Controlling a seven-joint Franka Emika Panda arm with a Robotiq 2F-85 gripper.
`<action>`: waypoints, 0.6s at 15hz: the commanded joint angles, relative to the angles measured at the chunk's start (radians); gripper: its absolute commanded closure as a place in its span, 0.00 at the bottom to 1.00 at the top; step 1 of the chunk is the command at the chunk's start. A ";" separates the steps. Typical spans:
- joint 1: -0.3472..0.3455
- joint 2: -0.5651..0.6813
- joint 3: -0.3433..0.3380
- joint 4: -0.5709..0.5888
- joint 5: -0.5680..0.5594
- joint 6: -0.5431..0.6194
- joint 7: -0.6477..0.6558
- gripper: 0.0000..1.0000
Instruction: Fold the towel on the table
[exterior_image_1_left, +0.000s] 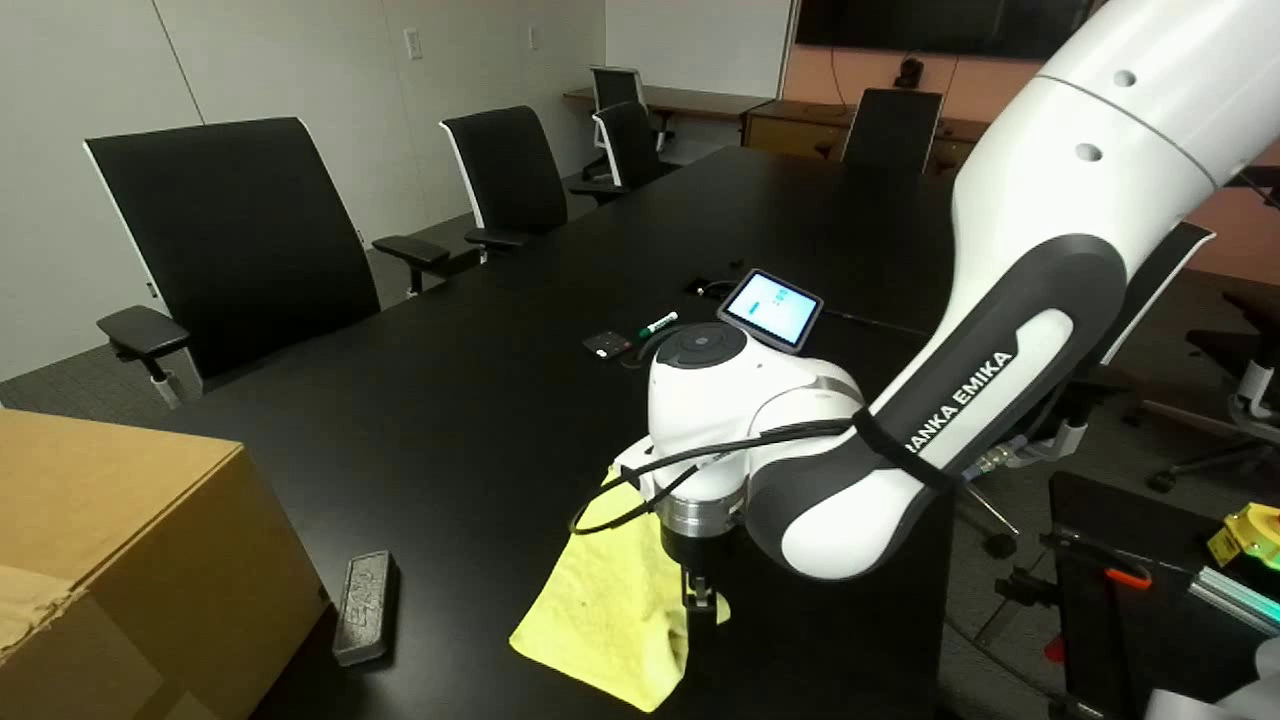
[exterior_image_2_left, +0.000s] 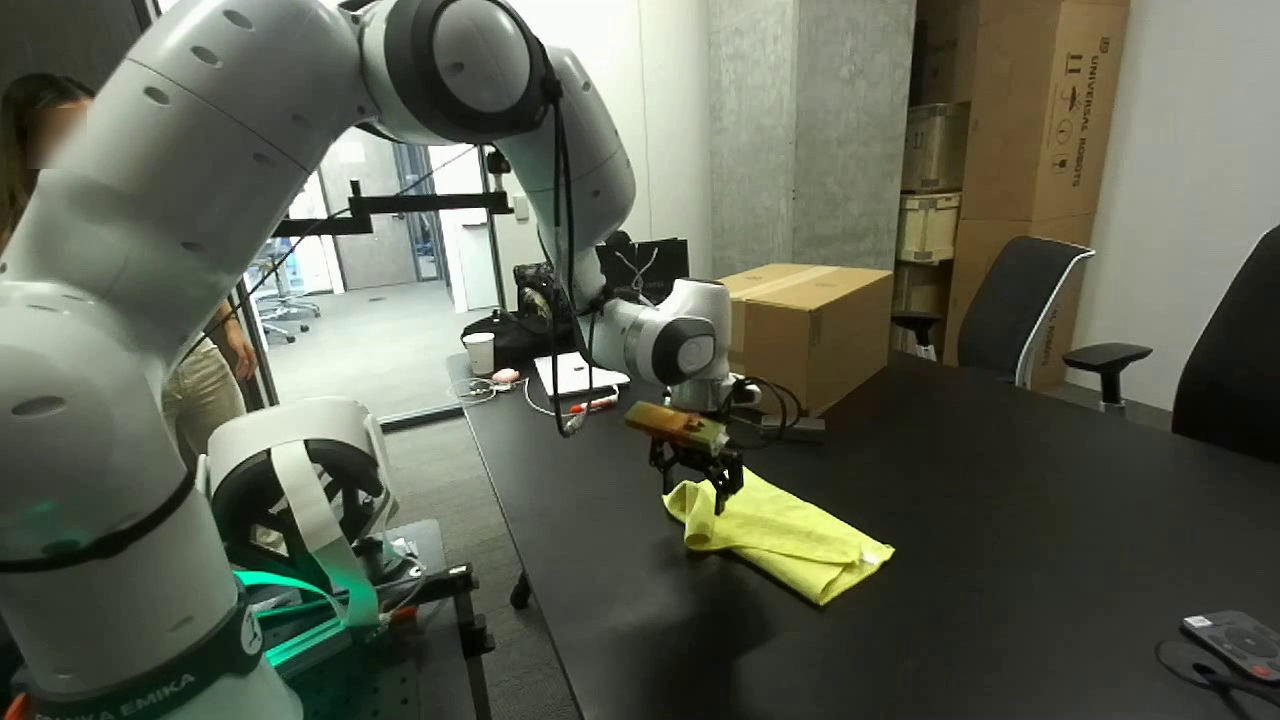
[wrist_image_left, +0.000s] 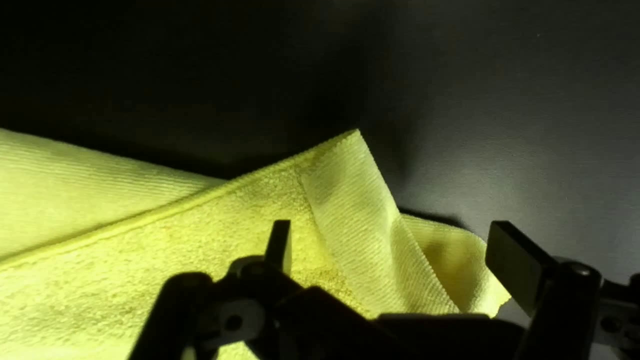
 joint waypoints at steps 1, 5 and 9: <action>0.036 -0.003 -0.024 0.015 -0.035 -0.003 0.057 0.00; 0.040 0.009 -0.032 0.020 -0.037 0.003 0.070 0.00; 0.028 0.036 -0.034 0.039 -0.028 0.000 0.064 0.00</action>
